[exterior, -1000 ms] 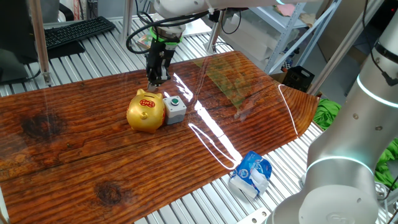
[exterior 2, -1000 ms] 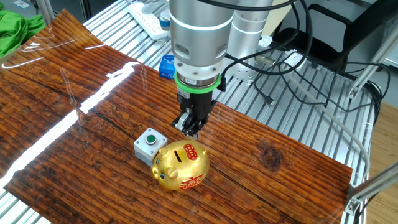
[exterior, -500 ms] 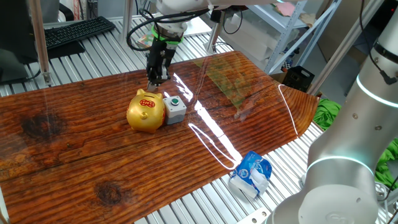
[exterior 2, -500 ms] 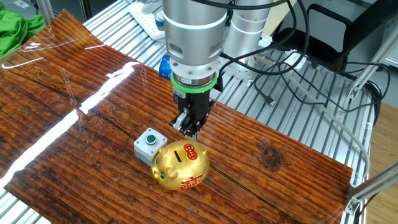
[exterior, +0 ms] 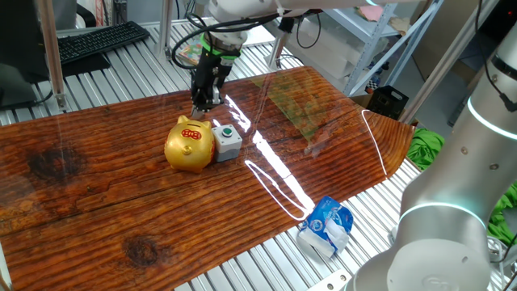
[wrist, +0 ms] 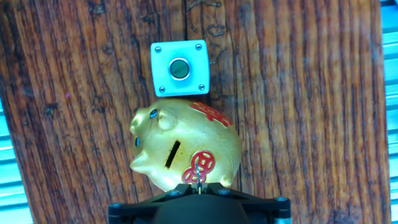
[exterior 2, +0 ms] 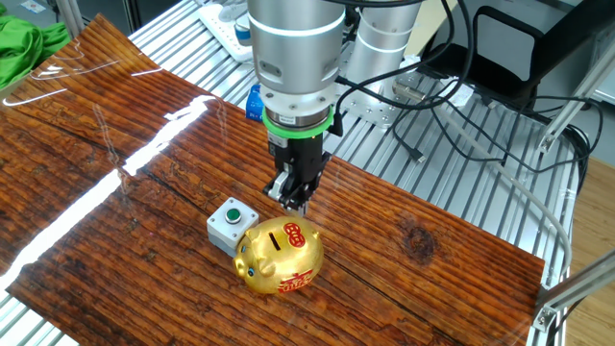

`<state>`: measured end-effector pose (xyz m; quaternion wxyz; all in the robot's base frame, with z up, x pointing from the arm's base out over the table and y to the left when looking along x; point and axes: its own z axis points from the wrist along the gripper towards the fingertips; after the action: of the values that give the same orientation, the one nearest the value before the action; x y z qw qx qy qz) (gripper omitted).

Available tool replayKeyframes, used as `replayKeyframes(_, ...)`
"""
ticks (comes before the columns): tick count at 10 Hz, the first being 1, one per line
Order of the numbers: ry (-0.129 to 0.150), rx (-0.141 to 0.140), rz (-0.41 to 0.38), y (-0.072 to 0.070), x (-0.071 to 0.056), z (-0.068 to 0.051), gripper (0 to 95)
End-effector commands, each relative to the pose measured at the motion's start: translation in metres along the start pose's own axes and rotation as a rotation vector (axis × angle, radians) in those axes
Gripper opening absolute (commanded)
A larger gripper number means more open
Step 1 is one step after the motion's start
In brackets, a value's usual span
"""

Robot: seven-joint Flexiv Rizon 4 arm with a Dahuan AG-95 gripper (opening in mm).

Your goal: Drop coins into a piggy bank

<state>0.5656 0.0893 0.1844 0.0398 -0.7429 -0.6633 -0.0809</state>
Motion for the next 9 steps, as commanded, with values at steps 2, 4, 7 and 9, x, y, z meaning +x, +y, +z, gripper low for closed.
replayKeyframes(2, -0.023, -0.013, 0.044, 0.004, 0.003, 0.005, 0.0)
replayKeyframes(4, -0.035, -0.016, 0.097, 0.014, 0.006, 0.012, 0.0)
replayKeyframes(7, -0.036, -0.024, 0.155, 0.027, 0.01, 0.021, 0.0)
replayKeyframes(9, -0.043, -0.03, 0.159, 0.033, 0.007, 0.026, 0.0)
